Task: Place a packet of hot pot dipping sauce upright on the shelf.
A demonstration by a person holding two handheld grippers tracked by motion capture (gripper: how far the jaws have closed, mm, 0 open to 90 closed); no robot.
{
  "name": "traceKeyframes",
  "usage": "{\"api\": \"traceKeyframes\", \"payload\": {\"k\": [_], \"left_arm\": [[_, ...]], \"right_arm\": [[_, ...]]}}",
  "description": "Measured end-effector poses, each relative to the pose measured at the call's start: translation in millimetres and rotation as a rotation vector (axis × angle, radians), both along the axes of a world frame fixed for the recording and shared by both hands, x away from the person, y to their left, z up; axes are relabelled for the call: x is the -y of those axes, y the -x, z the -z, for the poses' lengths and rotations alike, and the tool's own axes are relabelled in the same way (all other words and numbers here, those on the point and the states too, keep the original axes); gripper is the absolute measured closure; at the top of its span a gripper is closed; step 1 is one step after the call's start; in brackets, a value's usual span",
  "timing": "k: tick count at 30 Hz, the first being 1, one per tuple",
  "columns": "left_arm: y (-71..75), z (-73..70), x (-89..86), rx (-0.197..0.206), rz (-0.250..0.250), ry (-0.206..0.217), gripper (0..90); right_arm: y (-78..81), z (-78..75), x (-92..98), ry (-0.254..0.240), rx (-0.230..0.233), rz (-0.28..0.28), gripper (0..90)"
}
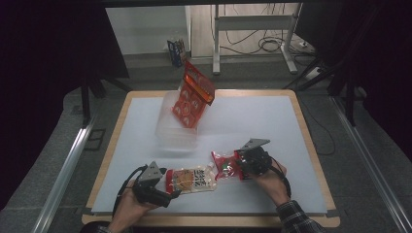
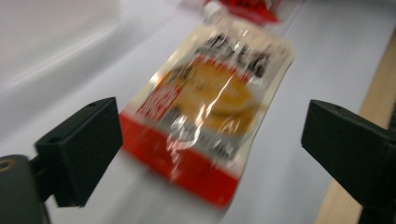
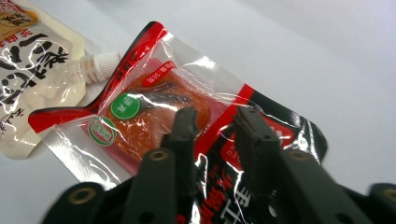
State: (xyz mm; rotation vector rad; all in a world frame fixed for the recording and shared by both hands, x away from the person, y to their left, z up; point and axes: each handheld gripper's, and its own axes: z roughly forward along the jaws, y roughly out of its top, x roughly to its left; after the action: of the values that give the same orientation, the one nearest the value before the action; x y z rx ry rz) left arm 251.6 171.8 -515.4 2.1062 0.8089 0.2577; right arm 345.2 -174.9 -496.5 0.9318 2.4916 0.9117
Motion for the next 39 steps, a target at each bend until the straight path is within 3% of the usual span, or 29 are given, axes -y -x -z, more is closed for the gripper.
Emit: {"api": "traceKeyframes", "payload": {"k": [3, 10, 14, 18, 20, 22, 27, 32, 37, 38, 39], "left_arm": [[-5.4, -5.3, 10.0, 0.009, 0.013, 0.014, 15.5], [-24.3, -15.6, 32.7, 0.025, 0.099, 0.075, 33.0], [-37.7, -18.8, 53.0, 0.055, 0.124, 0.061, 43.5], [-48.3, -18.6, 70.9, 0.072, 0.149, 0.045, 50.8], [-54.7, -16.8, 79.8, 0.069, 0.159, 0.044, 50.9], [-60.5, -14.7, 85.8, 0.064, 0.161, 0.049, 50.2], [-74.4, -13.3, 95.5, 0.066, 0.16, 0.049, 53.4], [-85.9, -10.9, 105.0, 0.041, 0.178, 0.049, 64.4], [-91.0, -4.4, 117.8, 0.018, 0.192, 0.007, 78.4], [-92.0, -3.7, 119.5, 0.017, 0.202, -0.023, 80.2], [-91.9, -1.9, 122.9, 0.009, 0.195, -0.02, 81.6]], "right_arm": [[2.6, -2.0, 5.4, -0.012, 0.003, 0.008, 56.6], [6.4, -7.0, 18.5, -0.037, 0.004, 0.028, 42.1], [7.8, -7.4, 24.1, -0.052, -0.007, 0.021, 31.0], [8.9, -4.6, 28.7, -0.014, 0.017, 0.022, 17.6], [10.0, -4.0, 30.4, 0.018, 0.052, 0.015, 9.5], [11.3, -4.0, 32.9, 0.032, 0.054, 0.01, 5.4], [14.1, -0.1, 39.1, 0.006, 0.026, 0.005, 0.5], [15.0, 2.7, 42.1, -0.012, -0.012, 0.004, 0.0], [15.3, 4.9, 43.6, -0.024, -0.039, -0.006, 0.0], [15.0, 5.3, 43.8, -0.026, -0.043, -0.009, 0.0], [15.0, 5.8, 43.9, -0.031, -0.047, -0.007, 0.0]]}}
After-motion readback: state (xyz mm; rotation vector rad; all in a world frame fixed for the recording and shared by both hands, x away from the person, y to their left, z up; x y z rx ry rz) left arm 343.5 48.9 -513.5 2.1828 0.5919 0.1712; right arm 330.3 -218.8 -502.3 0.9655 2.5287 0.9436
